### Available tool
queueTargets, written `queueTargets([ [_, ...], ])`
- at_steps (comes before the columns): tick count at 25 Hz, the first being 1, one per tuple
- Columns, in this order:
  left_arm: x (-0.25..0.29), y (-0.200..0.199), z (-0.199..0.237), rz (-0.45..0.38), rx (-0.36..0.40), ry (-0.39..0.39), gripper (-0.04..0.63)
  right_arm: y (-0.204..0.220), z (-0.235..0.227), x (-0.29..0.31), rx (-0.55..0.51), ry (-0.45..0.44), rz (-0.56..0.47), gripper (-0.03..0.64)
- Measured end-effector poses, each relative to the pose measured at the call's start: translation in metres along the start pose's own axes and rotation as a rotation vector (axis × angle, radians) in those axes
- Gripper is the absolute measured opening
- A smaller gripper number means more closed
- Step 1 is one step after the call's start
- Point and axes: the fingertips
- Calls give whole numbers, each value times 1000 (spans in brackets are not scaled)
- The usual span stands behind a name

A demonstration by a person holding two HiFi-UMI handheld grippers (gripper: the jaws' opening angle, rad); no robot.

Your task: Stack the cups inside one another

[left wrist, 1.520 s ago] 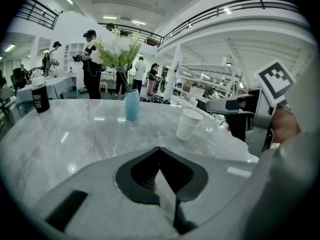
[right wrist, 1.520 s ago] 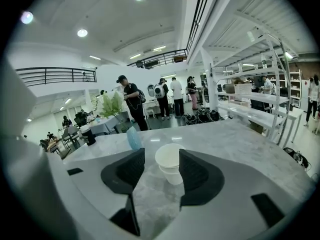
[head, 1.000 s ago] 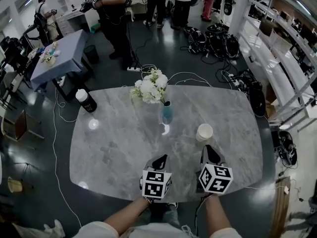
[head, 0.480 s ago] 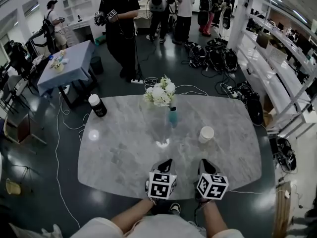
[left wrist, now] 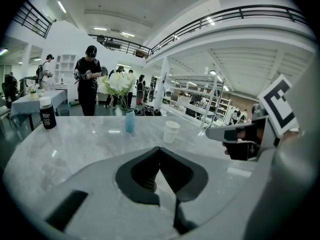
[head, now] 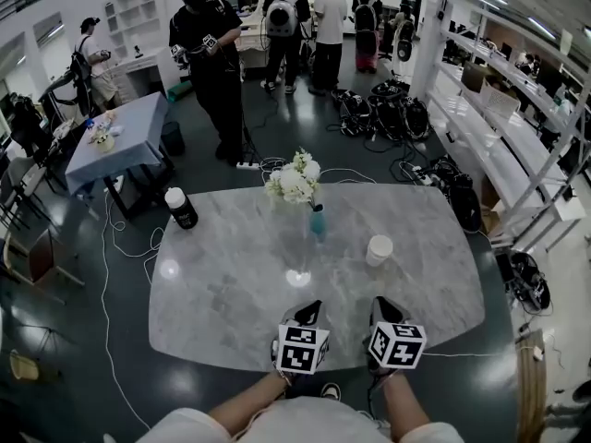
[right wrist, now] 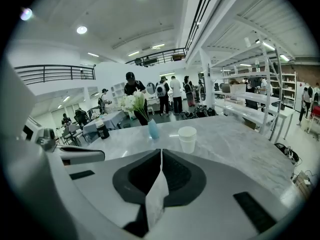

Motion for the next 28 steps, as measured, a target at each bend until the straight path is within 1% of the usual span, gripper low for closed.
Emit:
queueTargets([
  [7,-15,10,-4,22,1,65,-6,15,12,-20,45,53,1,15],
  [12,-27,24,4,67,61,130,-6,22,26,-33,96,120,-24,15],
  [14,-31,27,6,75,69,144,-6,26,31,-40,109,137,-26,15],
  [17,-37,27,4,72,57,156,-6,32,39,-52,125,141,-23,15],
  [21,-44,32,-3,74,57,172,-6,47,45,-68,215,128,-15,15],
  [24,-48,37,-6,73,45,172,-6,55,48,-72,207,127,-8,15],
  [28,-51,37,-11,53,42,163,-6,53,45,-77,179,125,-28,15],
])
Point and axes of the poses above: the fingertips, and each gripper's own axes: x forward along the fingers, z to its left, y out of its underside, and after that the axes turned 6 degrees about y, right-handed
